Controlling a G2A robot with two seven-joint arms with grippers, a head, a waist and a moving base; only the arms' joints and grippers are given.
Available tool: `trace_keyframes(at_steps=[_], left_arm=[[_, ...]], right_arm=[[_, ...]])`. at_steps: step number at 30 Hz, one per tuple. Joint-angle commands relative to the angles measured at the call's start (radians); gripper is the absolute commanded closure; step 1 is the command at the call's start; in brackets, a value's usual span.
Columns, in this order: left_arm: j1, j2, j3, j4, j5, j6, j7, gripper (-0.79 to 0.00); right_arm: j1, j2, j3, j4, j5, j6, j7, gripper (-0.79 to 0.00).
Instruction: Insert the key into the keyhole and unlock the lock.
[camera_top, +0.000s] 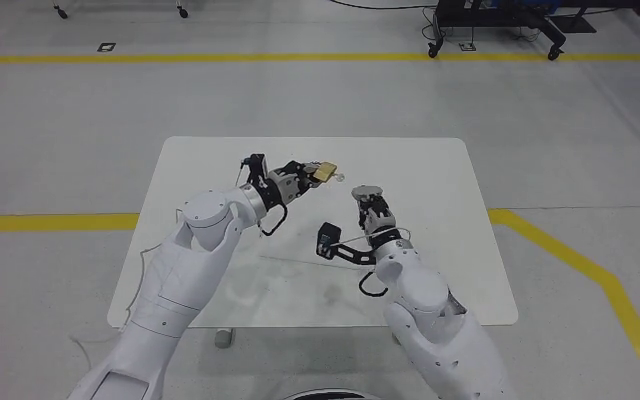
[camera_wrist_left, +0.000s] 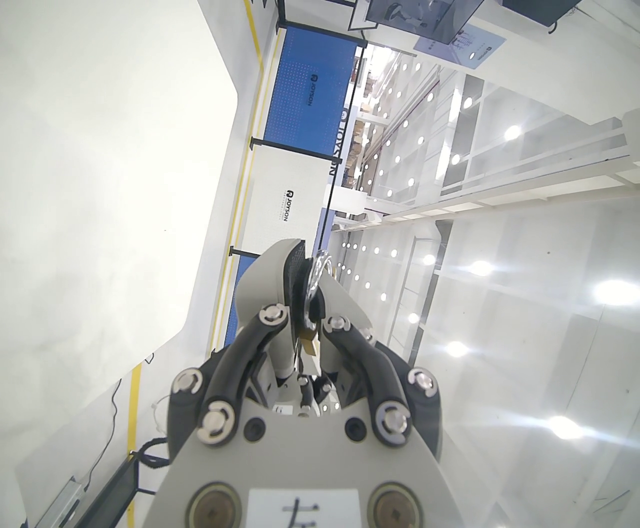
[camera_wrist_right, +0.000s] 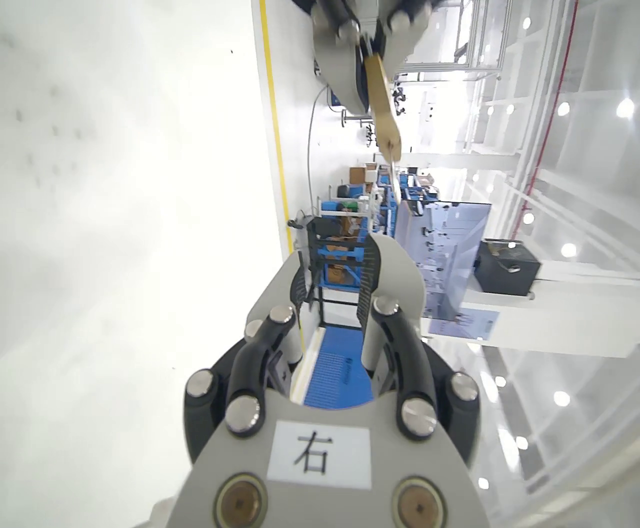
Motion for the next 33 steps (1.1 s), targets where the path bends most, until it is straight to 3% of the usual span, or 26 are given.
trace_keyframes(at_steps=[1, 5, 8, 9, 16, 19, 21, 24, 28, 33], left_arm=[[0.001, 0.002, -0.012, 0.012, 0.001, -0.001, -0.006, 0.000], [0.000, 0.005, -0.024, 0.034, -0.019, 0.011, -0.044, 0.000], [-0.035, 0.005, -0.025, 0.086, -0.065, 0.099, -0.121, 0.000], [-0.046, 0.004, -0.020, 0.103, -0.076, 0.111, -0.149, 0.000], [-0.100, 0.003, 0.020, 0.178, -0.022, 0.138, -0.183, 0.000], [-0.112, 0.004, 0.026, 0.201, 0.006, 0.127, -0.186, 0.000], [-0.115, 0.005, 0.030, 0.214, 0.019, 0.104, -0.200, 0.000], [-0.122, 0.003, 0.038, 0.242, 0.020, 0.085, -0.226, 0.000], [-0.132, -0.001, 0.074, 0.252, 0.070, 0.032, -0.245, 0.000], [-0.139, -0.001, 0.104, 0.241, 0.144, -0.033, -0.259, 0.000]], right_arm=[[-0.023, 0.005, 0.045, -0.006, 0.043, 0.005, -0.040, 0.000], [-0.055, 0.011, 0.110, -0.011, 0.189, -0.016, -0.151, 0.000], [-0.042, 0.014, 0.174, 0.028, 0.400, -0.158, -0.239, 0.000], [-0.025, 0.017, 0.188, 0.029, 0.419, -0.216, -0.230, 0.000], [-0.025, 0.017, 0.188, 0.029, 0.419, -0.216, -0.230, 0.000], [-0.026, 0.017, 0.183, 0.035, 0.431, -0.222, -0.243, 0.000], [-0.010, 0.019, 0.197, 0.069, 0.572, -0.288, -0.376, 0.000], [0.016, 0.025, 0.238, 0.109, 0.678, -0.382, -0.414, 0.000], [0.062, 0.036, 0.275, 0.158, 0.823, -0.570, -0.412, 0.000], [0.104, 0.073, 0.234, 0.198, 0.965, -0.570, -0.337, 0.000]])
